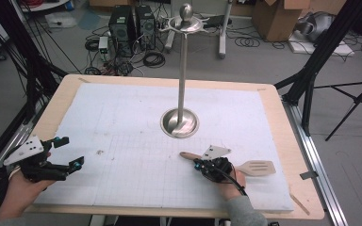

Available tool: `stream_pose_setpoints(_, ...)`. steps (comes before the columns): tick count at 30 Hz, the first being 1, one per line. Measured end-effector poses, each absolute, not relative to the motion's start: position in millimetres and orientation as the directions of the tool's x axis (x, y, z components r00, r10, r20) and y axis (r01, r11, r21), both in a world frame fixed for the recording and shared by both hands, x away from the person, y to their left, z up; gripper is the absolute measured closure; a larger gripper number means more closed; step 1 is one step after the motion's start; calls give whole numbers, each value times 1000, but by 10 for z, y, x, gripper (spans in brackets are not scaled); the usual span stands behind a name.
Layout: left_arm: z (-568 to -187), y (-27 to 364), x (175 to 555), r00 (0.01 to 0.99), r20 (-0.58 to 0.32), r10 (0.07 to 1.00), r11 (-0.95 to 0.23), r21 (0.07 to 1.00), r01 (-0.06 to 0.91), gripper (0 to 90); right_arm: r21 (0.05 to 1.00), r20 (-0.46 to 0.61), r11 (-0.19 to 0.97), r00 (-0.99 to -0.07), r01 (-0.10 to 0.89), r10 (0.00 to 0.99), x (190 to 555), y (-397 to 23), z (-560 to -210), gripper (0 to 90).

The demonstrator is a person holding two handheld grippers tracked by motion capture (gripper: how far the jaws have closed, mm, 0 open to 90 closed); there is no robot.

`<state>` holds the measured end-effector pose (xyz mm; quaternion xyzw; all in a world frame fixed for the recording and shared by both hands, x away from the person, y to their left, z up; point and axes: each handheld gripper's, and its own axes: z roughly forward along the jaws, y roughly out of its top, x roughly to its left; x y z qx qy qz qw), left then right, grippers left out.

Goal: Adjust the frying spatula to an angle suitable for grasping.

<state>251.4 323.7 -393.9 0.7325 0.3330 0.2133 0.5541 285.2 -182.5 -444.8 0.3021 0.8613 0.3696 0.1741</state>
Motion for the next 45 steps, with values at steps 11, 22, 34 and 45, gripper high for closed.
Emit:
stream_pose_setpoints(11,-3951,3261,2492,682,-55,729,-167,952,256,41,742,-75,528,-731,413,678,2954,-1787,-4448,900)
stream_pose_setpoints(22,-3958,3303,2453,674,-60,737,-159,953,259,41,757,-79,505,-710,414,700,3075,-1756,-4471,900)
stream_pose_setpoints(34,-3938,3287,2492,686,-75,724,-136,959,248,41,805,22,378,-659,458,752,2963,-1923,-4280,900)
stream_pose_setpoints(45,-3917,3172,2623,714,-87,695,-120,965,235,41,823,96,271,-592,500,800,2805,-2444,-4157,900)
